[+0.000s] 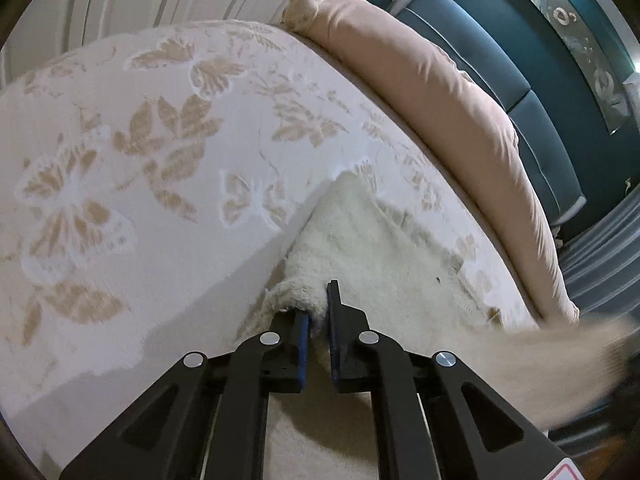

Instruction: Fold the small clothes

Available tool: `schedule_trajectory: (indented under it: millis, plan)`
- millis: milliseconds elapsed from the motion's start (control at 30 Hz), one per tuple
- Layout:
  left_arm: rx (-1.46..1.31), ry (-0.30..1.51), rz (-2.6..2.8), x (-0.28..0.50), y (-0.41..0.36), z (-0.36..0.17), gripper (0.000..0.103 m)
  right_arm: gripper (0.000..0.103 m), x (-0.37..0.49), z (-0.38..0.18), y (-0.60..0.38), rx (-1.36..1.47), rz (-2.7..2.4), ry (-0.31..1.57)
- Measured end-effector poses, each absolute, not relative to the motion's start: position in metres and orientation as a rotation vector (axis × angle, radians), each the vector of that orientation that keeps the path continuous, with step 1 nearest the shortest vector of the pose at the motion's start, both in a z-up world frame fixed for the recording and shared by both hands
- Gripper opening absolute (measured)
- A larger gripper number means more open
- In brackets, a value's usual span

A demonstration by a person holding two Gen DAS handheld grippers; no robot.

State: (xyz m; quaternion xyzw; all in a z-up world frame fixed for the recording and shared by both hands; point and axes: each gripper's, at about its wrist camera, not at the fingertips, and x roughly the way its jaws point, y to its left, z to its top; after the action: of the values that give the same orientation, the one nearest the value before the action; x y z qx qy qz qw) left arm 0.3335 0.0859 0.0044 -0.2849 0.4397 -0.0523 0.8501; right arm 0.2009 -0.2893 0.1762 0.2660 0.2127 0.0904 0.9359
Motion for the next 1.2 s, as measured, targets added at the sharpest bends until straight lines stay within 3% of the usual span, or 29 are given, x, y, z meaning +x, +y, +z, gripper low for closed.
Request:
schedule_trajectory:
  millis: [100, 167, 300, 333, 533, 633, 800, 867, 933, 1200]
  plan:
    - [-0.592, 0.936, -0.106, 0.334, 0.084, 0.0, 0.005, 0.011, 0.176, 0.187, -0.308, 0.551, 0.158, 0.291]
    - [-0.569, 0.94, -0.096, 0.334, 0.08, -0.001, 0.005, 0.011, 0.182, 0.144, -0.336, 0.588, 0.0, 0.415]
    - [-0.518, 1.017, -0.103, 0.335, 0.067, -0.02, 0.006, 0.01, 0.196, -0.001, -0.392, 0.674, -0.322, 0.905]
    - [-0.504, 1.022, -0.103, 0.333, 0.065, -0.024, 0.006, 0.01, 0.189, -0.012, -0.396, 0.709, -0.322, 0.906]
    - [-0.446, 1.013, -0.096, 0.329, 0.059, -0.025, 0.006, 0.012, 0.174, 0.02, -0.387, 0.717, -0.233, 0.746]
    - [-0.433, 1.018, -0.091, 0.332, 0.058, -0.028, 0.007, 0.013, 0.186, -0.004, -0.389, 0.627, -0.311, 0.875]
    - [-0.407, 1.018, -0.157, 0.315, 0.065, -0.016, 0.019, 0.02, 0.148, 0.01, -0.383, 0.654, -0.335, 0.843]
    - [-0.401, 1.012, -0.179, 0.3, 0.074, -0.009, 0.023, 0.027, 0.112, 0.025, -0.377, 0.637, -0.345, 0.811]
    - [-0.392, 1.017, -0.191, 0.278, 0.09, -0.002, 0.029, 0.043, 0.076, 0.032, -0.369, 0.608, -0.375, 0.8]
    - [-0.32, 1.121, -0.172, 0.159, 0.156, 0.013, 0.063, 0.059, -0.068, 0.022, -0.333, 0.595, -0.442, 0.937]
